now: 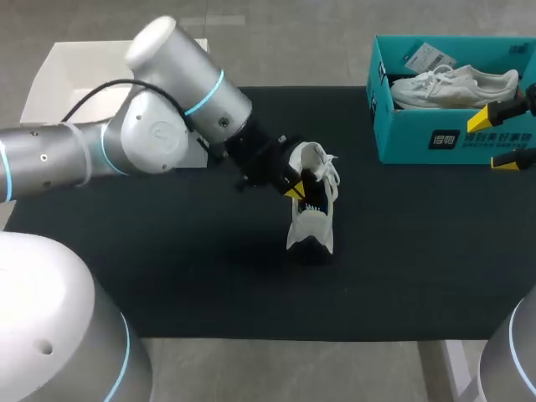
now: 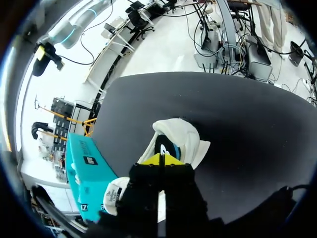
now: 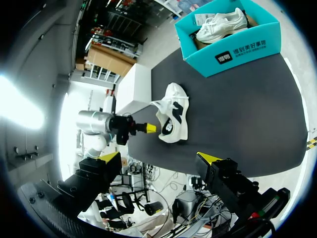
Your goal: Take the shoe out of the shoebox, open the shoe tongue, remove and reinsert the insole, then place the shoe into the shoebox
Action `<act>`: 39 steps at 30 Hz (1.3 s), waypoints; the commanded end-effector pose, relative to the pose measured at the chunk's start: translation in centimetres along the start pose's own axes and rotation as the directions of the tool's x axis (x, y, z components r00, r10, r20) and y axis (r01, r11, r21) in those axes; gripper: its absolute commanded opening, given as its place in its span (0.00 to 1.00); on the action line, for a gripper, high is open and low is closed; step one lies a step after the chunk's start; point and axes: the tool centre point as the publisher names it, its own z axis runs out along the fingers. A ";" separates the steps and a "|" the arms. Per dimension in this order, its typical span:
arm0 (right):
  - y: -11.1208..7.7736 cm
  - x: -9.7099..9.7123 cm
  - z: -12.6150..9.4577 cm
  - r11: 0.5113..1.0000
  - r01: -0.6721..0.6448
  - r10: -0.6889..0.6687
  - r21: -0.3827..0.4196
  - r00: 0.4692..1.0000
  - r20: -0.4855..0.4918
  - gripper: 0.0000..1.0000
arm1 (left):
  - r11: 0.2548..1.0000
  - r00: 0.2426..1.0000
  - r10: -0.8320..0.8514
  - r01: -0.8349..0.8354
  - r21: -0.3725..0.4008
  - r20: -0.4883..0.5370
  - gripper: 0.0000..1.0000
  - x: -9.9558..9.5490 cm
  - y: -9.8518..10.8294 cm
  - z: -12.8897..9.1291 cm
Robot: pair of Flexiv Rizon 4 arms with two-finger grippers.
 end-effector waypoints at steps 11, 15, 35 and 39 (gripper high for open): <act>-0.1 0.0 0.1 1.000 -0.001 0.001 -0.001 1.000 0.001 1.00 | 0.999 0.973 0.042 -0.038 0.023 -0.228 0.00 -0.6 0.1 -0.6; -0.1 0.0 0.1 1.000 -0.001 0.001 -0.001 1.000 0.001 1.00 | 0.986 0.936 0.139 -0.162 -0.045 -0.322 0.00 -0.3 0.7 0.5; -0.1 0.0 0.1 1.000 -0.001 0.001 -0.001 1.000 0.001 1.00 | 0.965 0.889 0.186 -0.245 -0.091 -0.420 0.00 1.6 0.7 4.1; -0.1 0.0 0.1 1.000 -0.001 0.001 -0.001 1.000 0.001 1.00 | 0.966 0.879 0.174 -0.240 -0.097 -0.445 0.00 2.3 0.6 5.5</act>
